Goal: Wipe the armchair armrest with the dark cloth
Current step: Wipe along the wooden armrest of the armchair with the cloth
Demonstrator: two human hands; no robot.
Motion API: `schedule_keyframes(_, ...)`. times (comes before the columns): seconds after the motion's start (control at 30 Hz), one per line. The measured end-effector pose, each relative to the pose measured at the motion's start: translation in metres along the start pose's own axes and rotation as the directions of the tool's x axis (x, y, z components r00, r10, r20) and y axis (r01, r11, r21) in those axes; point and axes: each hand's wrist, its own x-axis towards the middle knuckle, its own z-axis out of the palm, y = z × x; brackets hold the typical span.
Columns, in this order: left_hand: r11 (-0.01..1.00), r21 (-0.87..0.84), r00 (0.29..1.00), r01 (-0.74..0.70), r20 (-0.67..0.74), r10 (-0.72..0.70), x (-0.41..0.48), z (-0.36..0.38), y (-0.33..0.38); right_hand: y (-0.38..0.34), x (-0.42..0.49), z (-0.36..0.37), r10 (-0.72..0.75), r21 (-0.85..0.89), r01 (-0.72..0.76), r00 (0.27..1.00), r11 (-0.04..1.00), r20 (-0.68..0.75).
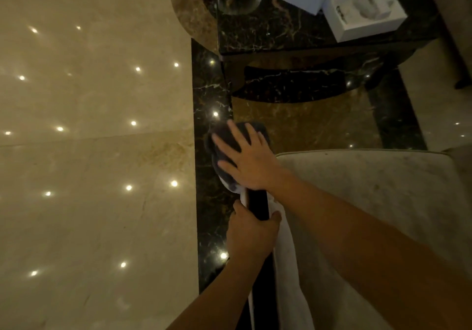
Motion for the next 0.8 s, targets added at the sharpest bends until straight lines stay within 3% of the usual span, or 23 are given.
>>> schedule_keyframes(0.03, 1.0, -0.016, 1.0, 0.017, 0.01, -0.017, 0.0, 0.0, 0.0, -0.007, 0.009, -0.001, 0.134, 0.031, -0.134, 0.991, 0.991, -0.013)
schedule_keyframes(0.1, 0.999, -0.032, 0.999, 0.032, 0.018, -0.032, 0.0, -0.001, 0.0, -0.018, 0.014, 0.002, 0.253, 0.065, -0.25, 0.967, 0.966, -0.036)
schedule_keyframes(0.23, 1.0, -0.011, 1.0, 0.01, 0.012, -0.01, -0.003, -0.004, 0.004, -0.011, -0.023, 0.013, 0.223, 0.119, -0.224, 0.975, 0.967, 0.021)
schedule_keyframes(0.3, 1.0, 0.001, 1.0, -0.003, 0.009, 0.003, -0.001, -0.003, 0.004, -0.011, -0.038, 0.013, 0.283, 0.171, -0.291, 0.957, 0.941, 0.072)
schedule_keyframes(0.43, 0.993, 0.111, 0.999, -0.03, 0.048, 0.024, 0.002, -0.002, 0.003, -0.035, -0.045, -0.004, 0.546, 0.291, -0.522, 0.838, 0.802, -0.002)
schedule_keyframes(0.5, 0.999, 0.047, 0.993, 0.007, 0.114, -0.013, -0.002, -0.008, 0.005, -0.028, -0.047, -0.023, 0.557, 0.26, -0.556, 0.827, 0.789, 0.079)
schedule_keyframes(0.6, 0.992, -0.12, 0.966, 0.029, 0.258, 0.003, -0.002, -0.019, 0.006, -0.001, -0.059, -0.066, 0.372, 0.398, -0.53, 0.833, 0.749, 0.409)
schedule_keyframes(0.67, 0.986, -0.157, 0.94, -0.054, 0.326, 0.103, -0.005, -0.035, 0.007, 0.007, -0.081, -0.092, 0.342, 0.562, -0.579, 0.811, 0.592, 0.475)
schedule_keyframes(0.7, 0.976, -0.195, 0.926, -0.1, 0.34, 0.163, -0.007, -0.043, 0.008, 0.007, -0.094, -0.099, 0.399, 0.647, -0.629, 0.776, 0.43, 0.489)
schedule_keyframes(0.73, 0.963, -0.229, 0.91, -0.141, 0.354, 0.218, -0.012, -0.053, 0.01, 0.002, -0.108, -0.105, 0.463, 0.727, -0.656, 0.718, 0.2, 0.52)
schedule_keyframes(0.8, 0.95, -0.257, 0.862, -0.175, 0.427, 0.274, -0.026, -0.075, 0.022, -0.011, -0.129, -0.11, 0.436, 0.772, -0.501, 0.638, -0.391, 0.635)
